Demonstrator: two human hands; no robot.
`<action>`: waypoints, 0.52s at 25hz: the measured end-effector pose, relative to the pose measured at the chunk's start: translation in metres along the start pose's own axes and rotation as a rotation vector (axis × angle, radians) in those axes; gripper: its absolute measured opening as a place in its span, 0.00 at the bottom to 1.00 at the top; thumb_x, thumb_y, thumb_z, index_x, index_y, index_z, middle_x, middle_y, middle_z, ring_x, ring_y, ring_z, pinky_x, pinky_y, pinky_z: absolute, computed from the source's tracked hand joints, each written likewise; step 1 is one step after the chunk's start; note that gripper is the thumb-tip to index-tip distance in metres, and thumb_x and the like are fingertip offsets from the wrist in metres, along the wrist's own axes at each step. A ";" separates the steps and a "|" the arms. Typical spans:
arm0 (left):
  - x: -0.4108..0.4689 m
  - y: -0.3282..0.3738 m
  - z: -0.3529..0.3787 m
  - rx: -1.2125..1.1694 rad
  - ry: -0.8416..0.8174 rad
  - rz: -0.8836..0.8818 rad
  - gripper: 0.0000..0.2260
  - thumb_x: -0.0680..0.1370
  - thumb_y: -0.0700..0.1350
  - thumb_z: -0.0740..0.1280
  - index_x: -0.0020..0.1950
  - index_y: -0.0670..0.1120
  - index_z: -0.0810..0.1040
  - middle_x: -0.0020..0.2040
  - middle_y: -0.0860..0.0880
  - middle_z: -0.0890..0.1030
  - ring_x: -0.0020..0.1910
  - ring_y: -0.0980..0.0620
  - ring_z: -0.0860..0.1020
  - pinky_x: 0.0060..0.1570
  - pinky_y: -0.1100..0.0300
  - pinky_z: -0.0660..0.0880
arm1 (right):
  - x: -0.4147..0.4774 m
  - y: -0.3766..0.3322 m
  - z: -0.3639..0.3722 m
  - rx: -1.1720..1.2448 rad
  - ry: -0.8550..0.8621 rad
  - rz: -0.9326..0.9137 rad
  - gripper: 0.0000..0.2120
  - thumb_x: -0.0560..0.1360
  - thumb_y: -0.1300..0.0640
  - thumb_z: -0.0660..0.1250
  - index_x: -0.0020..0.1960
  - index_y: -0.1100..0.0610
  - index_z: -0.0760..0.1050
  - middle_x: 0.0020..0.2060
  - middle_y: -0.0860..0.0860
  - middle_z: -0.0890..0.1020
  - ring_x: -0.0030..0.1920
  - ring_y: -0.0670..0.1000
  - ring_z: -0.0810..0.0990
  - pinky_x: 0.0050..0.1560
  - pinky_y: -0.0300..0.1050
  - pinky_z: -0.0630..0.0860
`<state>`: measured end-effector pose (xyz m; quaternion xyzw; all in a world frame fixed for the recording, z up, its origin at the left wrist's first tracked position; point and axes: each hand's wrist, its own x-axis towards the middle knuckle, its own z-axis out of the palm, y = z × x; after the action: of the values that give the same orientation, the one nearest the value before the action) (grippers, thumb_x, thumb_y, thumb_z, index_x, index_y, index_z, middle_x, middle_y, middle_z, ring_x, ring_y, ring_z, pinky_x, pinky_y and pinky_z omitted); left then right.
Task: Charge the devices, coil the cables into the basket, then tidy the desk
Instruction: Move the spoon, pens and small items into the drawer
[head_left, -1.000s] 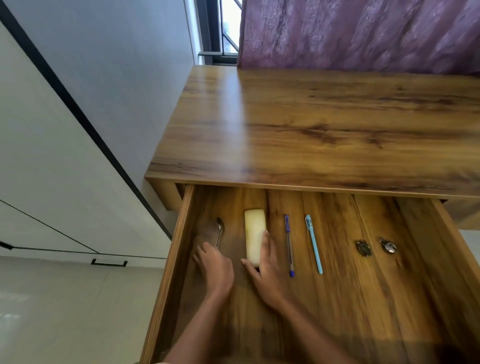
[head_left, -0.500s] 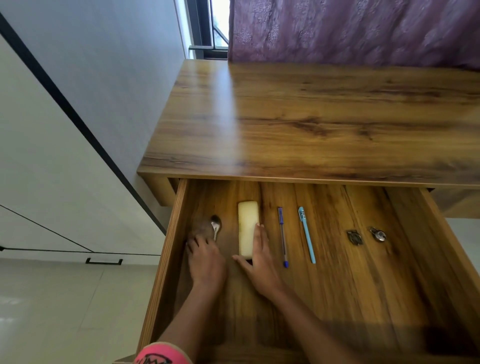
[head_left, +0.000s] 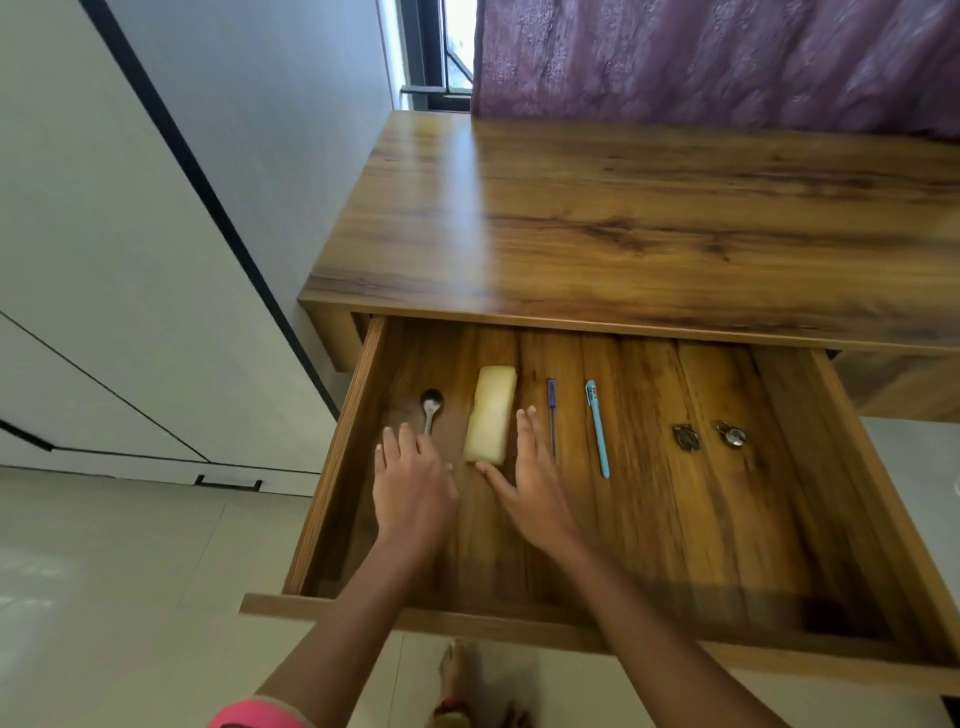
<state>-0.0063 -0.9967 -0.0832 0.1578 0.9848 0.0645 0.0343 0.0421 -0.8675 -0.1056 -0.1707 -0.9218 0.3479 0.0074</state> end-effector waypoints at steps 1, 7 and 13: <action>-0.010 0.003 -0.006 -0.035 0.021 0.005 0.22 0.80 0.53 0.55 0.70 0.43 0.65 0.75 0.43 0.61 0.75 0.43 0.55 0.73 0.51 0.53 | -0.006 -0.002 -0.006 0.003 0.008 -0.022 0.39 0.77 0.40 0.58 0.76 0.53 0.40 0.76 0.48 0.40 0.75 0.49 0.45 0.72 0.50 0.54; -0.089 0.020 -0.016 -0.234 0.173 0.122 0.20 0.79 0.53 0.56 0.65 0.42 0.71 0.72 0.42 0.66 0.74 0.44 0.58 0.73 0.49 0.55 | -0.071 -0.006 -0.047 -0.052 0.108 -0.103 0.32 0.78 0.43 0.56 0.76 0.52 0.46 0.76 0.48 0.45 0.75 0.46 0.47 0.70 0.44 0.56; -0.160 0.028 0.016 -0.265 0.222 0.303 0.21 0.78 0.53 0.53 0.67 0.42 0.65 0.71 0.43 0.67 0.74 0.44 0.57 0.74 0.50 0.49 | -0.154 0.023 -0.040 -0.214 0.383 -0.163 0.24 0.79 0.46 0.53 0.68 0.59 0.67 0.69 0.56 0.69 0.71 0.51 0.63 0.66 0.48 0.68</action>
<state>0.1559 -1.0188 -0.0878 0.2899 0.9306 0.2144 -0.0637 0.2000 -0.8752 -0.0742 -0.1583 -0.9460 0.2075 0.1922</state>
